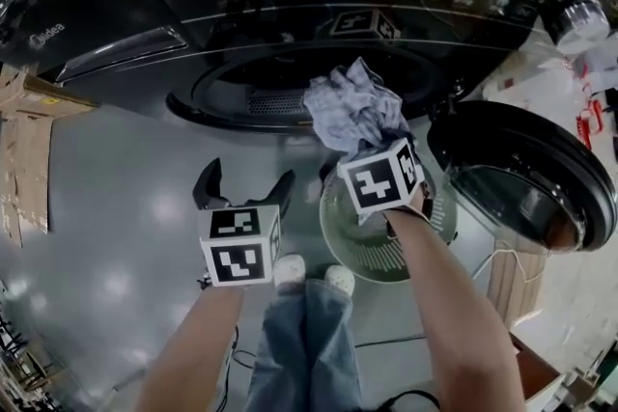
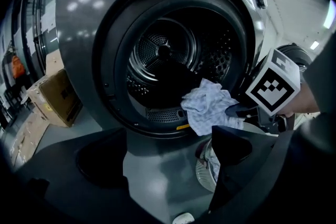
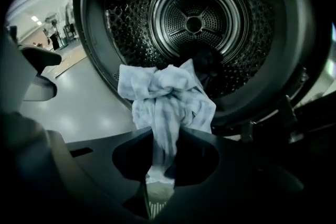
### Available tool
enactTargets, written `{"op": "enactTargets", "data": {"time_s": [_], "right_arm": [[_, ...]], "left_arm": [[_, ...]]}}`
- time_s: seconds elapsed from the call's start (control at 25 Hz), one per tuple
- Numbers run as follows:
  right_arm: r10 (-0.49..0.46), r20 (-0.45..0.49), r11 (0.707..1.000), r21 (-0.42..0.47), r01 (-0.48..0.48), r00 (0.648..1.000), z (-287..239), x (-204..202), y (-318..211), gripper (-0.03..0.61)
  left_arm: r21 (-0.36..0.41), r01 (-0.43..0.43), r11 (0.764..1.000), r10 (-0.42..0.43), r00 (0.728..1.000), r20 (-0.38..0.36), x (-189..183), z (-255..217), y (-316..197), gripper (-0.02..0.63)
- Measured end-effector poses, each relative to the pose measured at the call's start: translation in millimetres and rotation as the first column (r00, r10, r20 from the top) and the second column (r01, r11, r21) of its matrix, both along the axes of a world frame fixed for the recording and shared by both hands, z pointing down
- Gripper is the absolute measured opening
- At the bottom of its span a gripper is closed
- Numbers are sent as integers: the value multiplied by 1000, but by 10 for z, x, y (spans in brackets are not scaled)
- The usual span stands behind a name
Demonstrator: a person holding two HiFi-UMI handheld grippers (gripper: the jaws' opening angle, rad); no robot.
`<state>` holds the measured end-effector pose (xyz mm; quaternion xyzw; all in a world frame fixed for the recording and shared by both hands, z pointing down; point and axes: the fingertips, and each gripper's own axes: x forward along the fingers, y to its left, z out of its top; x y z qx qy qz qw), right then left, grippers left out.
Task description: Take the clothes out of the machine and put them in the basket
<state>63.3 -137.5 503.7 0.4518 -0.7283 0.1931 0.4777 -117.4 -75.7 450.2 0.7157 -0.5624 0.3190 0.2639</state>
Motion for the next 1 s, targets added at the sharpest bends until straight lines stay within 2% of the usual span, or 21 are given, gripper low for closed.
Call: {"op": "enactTargets", "data": {"time_s": [0.2, 0.36, 0.64, 0.84, 1.0], "right_arm": [[-23, -47, 1000, -21, 22, 999, -160, 228, 298, 69], [-30, -16, 999, -43, 30, 999, -152, 339, 620, 69], [-17, -26, 997, -80, 15, 1000, -299, 598, 1167, 69], [13, -79, 986, -164, -26, 997, -257, 926, 1508, 69], [80, -116, 953, -283, -110, 990, -69, 1176, 1829, 71]], "left_arm": [[9, 2, 1000, -2, 1000, -5, 136, -72, 84, 503], [2, 1, 1000, -1, 1000, -10, 220, -89, 195, 503], [-5, 4, 1000, -4, 1000, -19, 286, -173, 378, 503], [-7, 2, 1000, -2, 1000, -26, 395, -207, 411, 503], [-7, 3, 1000, -4, 1000, -29, 415, -229, 407, 503]]}}
